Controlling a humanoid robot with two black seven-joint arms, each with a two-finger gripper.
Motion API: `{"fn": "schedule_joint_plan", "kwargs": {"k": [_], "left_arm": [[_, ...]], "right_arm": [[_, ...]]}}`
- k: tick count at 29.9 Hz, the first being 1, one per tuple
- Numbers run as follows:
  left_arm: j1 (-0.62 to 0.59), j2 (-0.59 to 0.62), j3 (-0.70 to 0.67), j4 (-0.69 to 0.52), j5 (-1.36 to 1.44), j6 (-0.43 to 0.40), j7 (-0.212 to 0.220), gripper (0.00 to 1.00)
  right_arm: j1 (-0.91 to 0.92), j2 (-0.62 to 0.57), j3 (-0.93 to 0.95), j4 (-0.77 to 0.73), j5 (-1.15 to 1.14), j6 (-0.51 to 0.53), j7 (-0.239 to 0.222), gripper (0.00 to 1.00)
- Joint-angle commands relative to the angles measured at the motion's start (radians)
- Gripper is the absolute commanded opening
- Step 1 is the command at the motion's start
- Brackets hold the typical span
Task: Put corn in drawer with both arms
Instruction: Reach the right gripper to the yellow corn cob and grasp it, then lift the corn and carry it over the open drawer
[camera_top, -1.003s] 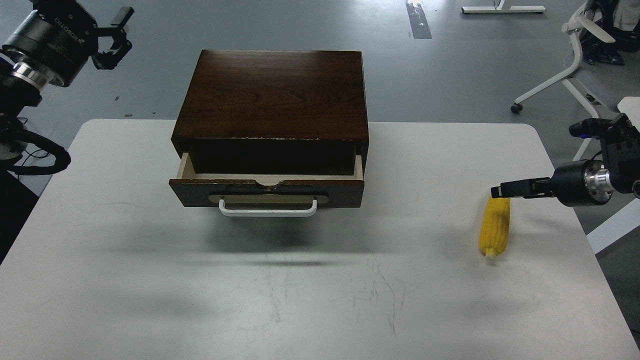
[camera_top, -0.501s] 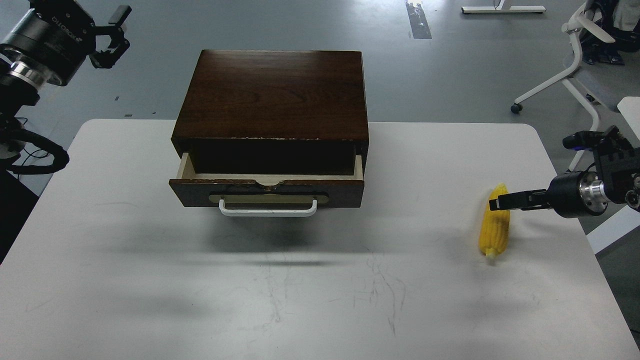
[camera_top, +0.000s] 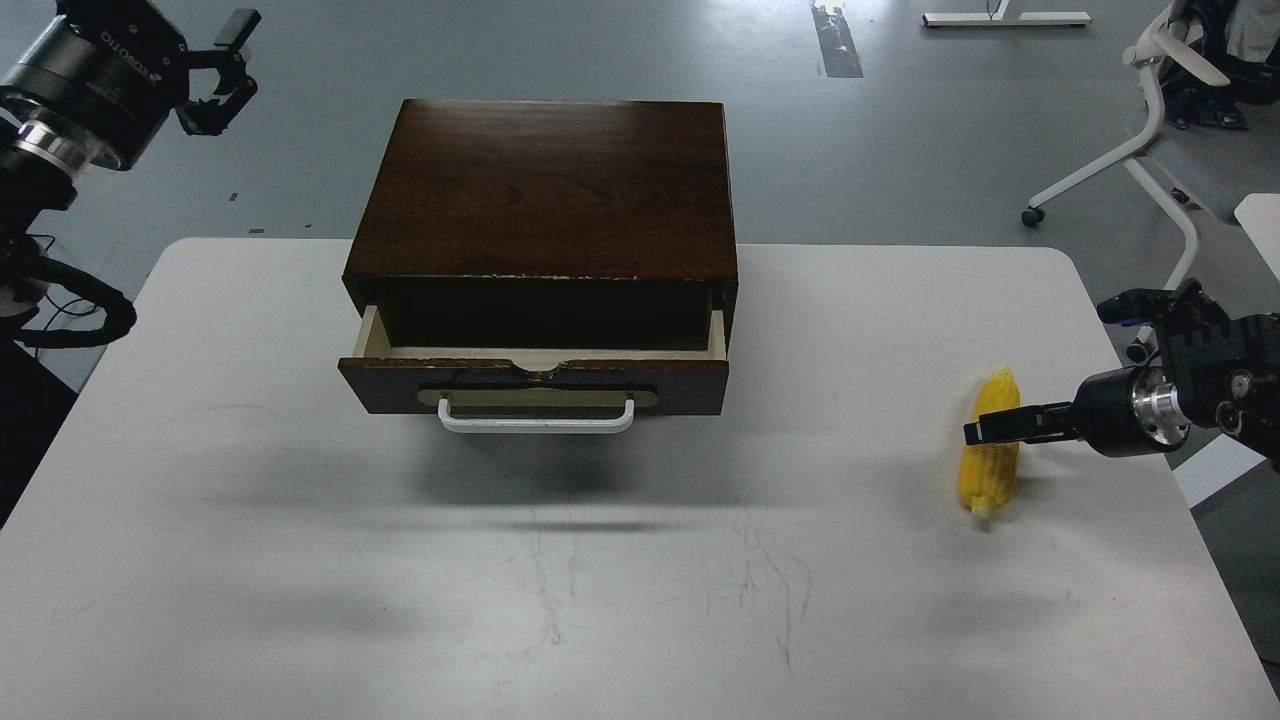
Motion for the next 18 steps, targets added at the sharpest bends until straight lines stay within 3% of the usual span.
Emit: {"fn": "schedule_joint_plan", "kwargs": {"k": [1, 4, 8, 11, 18], "left_arm": [[0.0, 0.001, 0.0, 0.0, 0.0, 0.0, 0.0, 0.99], [0.0, 0.003, 0.0, 0.0, -0.001, 0.0, 0.0, 0.99], [0.0, 0.006, 0.0, 0.0, -0.001, 0.0, 0.0, 0.99], [0.0, 0.01, 0.0, 0.0, -0.001, 0.0, 0.0, 0.98], [0.0, 0.014, -0.003, 0.0, -0.003, 0.0, 0.0, 0.99]], "right_arm": [[-0.007, 0.016, 0.0, -0.007, 0.001, 0.0, 0.0, 0.89], [-0.007, 0.022, 0.0, -0.007, 0.001, 0.0, 0.0, 0.63], [-0.007, 0.022, -0.014, -0.007, 0.001, 0.0, 0.0, 0.12], [-0.004, 0.018, -0.014, -0.001, 0.001, 0.0, 0.0, 0.0], [0.106, -0.015, -0.011, 0.077, 0.042, 0.0, 0.0, 0.0]]}}
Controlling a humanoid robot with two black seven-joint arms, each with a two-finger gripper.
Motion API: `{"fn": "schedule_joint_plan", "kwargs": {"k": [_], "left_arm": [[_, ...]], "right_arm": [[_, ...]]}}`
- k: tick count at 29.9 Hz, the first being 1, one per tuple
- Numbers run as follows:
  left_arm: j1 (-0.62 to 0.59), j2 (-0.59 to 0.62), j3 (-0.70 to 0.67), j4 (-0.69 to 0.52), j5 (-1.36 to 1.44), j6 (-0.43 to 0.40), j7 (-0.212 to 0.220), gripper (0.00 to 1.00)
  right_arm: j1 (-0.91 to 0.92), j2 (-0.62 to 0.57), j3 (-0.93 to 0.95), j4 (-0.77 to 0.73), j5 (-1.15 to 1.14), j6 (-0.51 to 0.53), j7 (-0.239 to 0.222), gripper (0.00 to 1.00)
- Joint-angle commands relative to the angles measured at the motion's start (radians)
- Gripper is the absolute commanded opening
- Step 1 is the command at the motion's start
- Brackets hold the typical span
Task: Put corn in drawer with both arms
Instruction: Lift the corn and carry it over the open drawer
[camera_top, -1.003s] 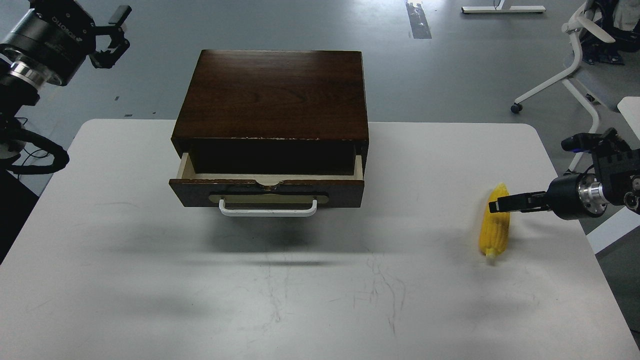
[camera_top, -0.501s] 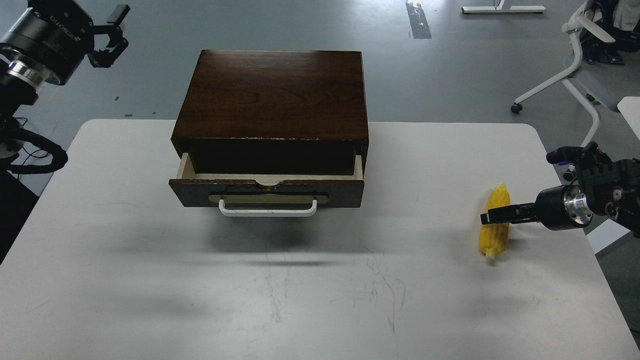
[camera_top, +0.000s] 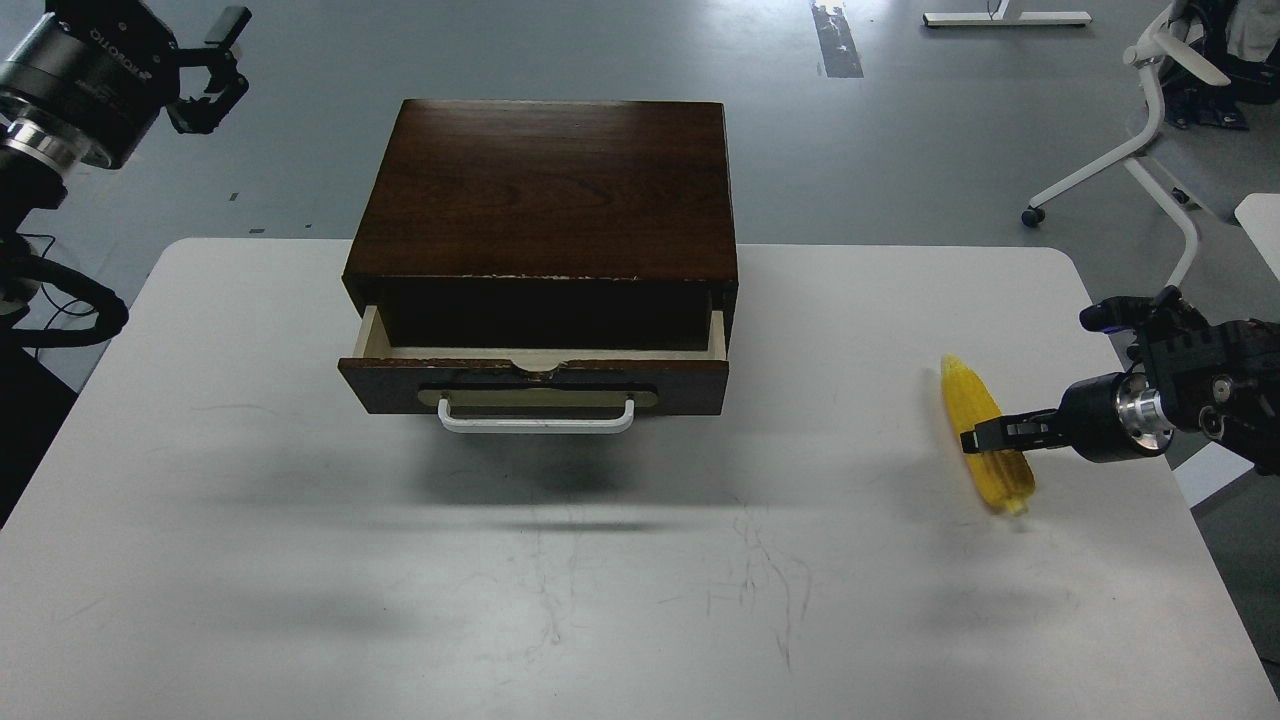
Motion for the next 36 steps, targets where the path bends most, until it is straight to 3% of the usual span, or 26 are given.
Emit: {"fn": "schedule_joint_plan", "kwargs": {"k": [1, 9, 17, 25, 33, 36], "left_arm": [[0.0, 0.003, -0.009, 0.0, 0.002, 0.0, 0.0, 0.99], [-0.001, 0.003, -0.026, 0.0, 0.005, 0.0, 0.0, 0.99], [-0.003, 0.009, -0.026, 0.0, 0.003, 0.002, 0.0, 0.99], [-0.003, 0.026, -0.028, -0.001, 0.005, 0.0, 0.0, 0.99], [-0.003, 0.055, -0.028, -0.003, 0.003, 0.0, 0.0, 0.99], [-0.003, 0.056, -0.028, -0.003, 0.003, 0.0, 0.0, 0.99]], "right_arm": [[0.082, -0.023, 0.001, 0.058, 0.029, 0.0, 0.0, 0.0], [0.415, 0.021, -0.013, 0.181, 0.033, 0.0, 0.0, 0.01], [0.691, 0.3, -0.105, 0.224, 0.028, 0.0, 0.001, 0.02], [0.781, 0.51, -0.148, 0.261, 0.0, 0.0, 0.001, 0.01], [0.807, 0.555, -0.188, 0.319, -0.223, -0.006, 0.001, 0.01], [0.813, 0.573, -0.223, 0.333, -0.256, -0.117, 0.001, 0.01]]}}
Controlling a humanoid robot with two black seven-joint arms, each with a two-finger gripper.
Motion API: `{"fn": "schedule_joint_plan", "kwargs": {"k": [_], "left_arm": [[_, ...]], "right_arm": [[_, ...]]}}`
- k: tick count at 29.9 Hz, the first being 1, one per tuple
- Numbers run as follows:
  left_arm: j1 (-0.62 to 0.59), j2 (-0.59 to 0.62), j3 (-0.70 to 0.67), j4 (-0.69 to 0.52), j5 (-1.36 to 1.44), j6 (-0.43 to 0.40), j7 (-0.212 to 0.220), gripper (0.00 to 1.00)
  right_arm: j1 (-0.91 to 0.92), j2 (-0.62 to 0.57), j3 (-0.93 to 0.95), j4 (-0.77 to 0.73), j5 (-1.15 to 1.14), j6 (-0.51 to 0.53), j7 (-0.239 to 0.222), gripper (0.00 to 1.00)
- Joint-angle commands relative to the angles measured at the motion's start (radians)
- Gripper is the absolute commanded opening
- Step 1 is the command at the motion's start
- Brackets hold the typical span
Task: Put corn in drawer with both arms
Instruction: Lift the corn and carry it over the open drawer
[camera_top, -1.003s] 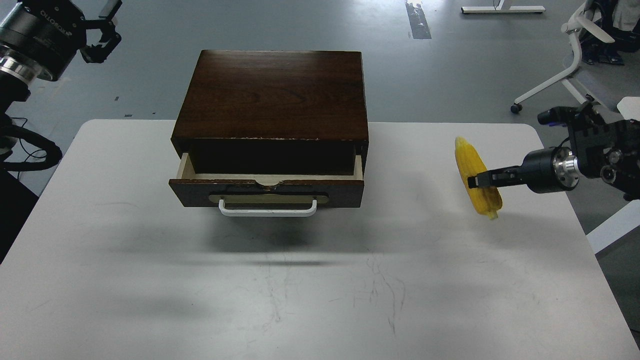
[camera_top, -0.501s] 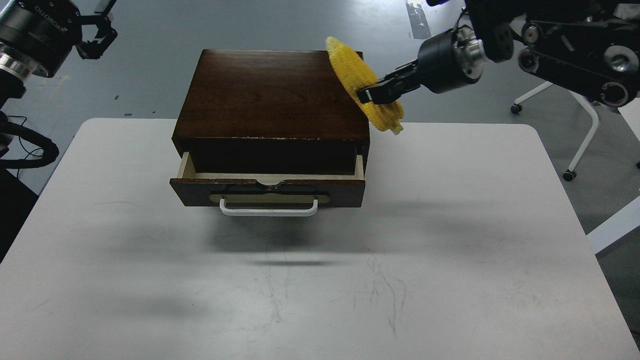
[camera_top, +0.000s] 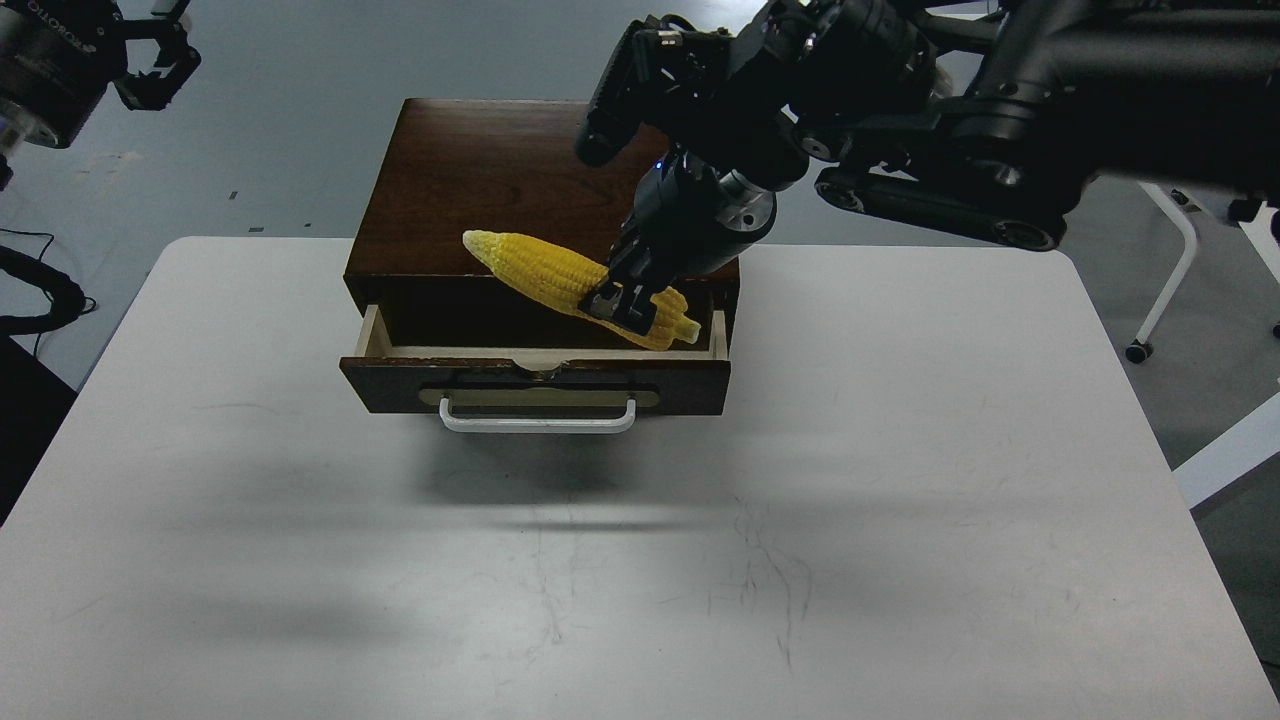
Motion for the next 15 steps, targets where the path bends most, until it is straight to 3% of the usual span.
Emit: {"fn": "schedule_joint_plan", "kwargs": {"k": [1, 15], "left_arm": [[0.0, 0.002, 0.0, 0.0, -0.001, -0.002, 0.0, 0.99], [0.0, 0.017, 0.0, -0.001, -0.002, -0.002, 0.0, 0.99]], "right_arm": [[0.008, 0.027, -0.036, 0.012, -0.037, -0.118, 0.0, 0.01], [0.024, 0.07, -0.096, 0.011, -0.151, -0.304, 0.0, 0.01]]}}
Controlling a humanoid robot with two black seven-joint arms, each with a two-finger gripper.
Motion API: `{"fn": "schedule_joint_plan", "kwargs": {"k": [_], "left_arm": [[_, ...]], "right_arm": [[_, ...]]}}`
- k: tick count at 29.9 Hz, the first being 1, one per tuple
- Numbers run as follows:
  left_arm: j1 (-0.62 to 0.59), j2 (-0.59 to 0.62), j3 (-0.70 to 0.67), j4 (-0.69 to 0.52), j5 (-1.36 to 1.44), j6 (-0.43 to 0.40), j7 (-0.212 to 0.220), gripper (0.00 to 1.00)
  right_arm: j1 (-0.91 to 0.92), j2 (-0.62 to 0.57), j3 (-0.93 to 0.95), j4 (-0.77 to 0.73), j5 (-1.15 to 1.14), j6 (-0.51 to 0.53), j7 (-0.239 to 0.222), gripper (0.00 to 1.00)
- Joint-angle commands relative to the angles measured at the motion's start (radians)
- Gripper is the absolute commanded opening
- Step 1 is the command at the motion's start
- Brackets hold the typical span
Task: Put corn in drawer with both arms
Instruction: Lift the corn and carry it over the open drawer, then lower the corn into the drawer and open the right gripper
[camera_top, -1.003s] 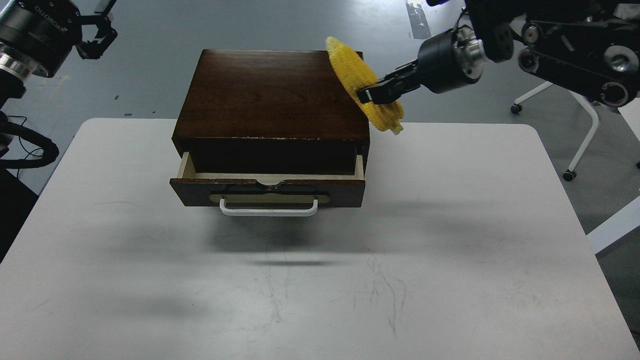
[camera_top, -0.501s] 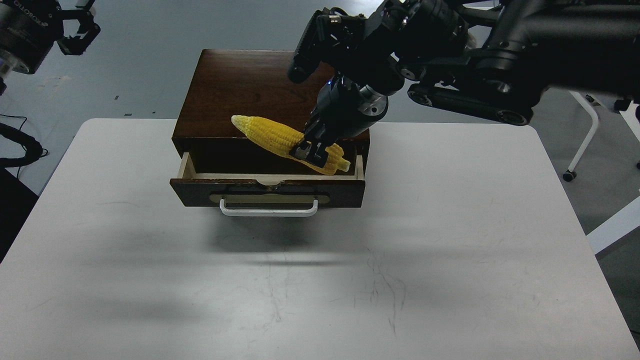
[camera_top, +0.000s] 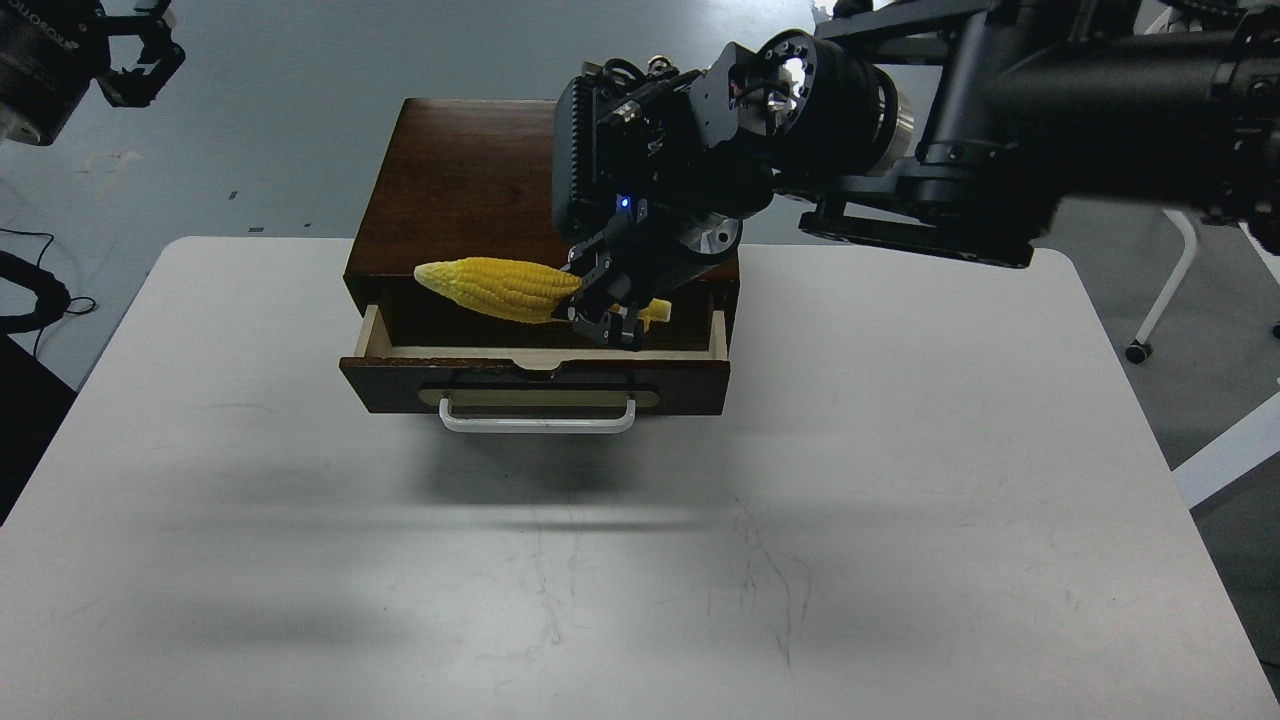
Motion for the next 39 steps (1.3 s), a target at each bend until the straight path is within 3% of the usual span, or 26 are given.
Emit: {"fn": "schedule_joint_plan", "kwargs": {"k": [1, 21, 32, 34, 39], "left_arm": [[0.0, 0.002, 0.0, 0.0, 0.0, 0.0, 0.0, 0.99], [0.0, 0.023, 0.0, -0.001, -0.006, -0.006, 0.0, 0.99], [0.002, 0.031, 0.0, -0.001, -0.006, -0.006, 0.0, 0.99], [0.002, 0.032, 0.0, -0.001, -0.006, -0.008, 0.0, 0.99], [0.002, 0.037, 0.0, -0.001, -0.008, -0.018, 0.0, 0.99]], "right_arm": [[0.0, 0.01, -0.016, 0.0, -0.005, -0.026, 0.0, 0.02], [-0.04, 0.029, -0.063, -0.042, -0.006, -0.027, 0.0, 0.06], [-0.066, 0.029, -0.079, -0.051, -0.005, -0.027, 0.0, 0.21], [-0.07, 0.027, -0.08, -0.051, -0.003, -0.027, 0.0, 0.3], [-0.072, 0.025, -0.082, -0.051, -0.003, -0.027, 0.0, 0.37]]}}
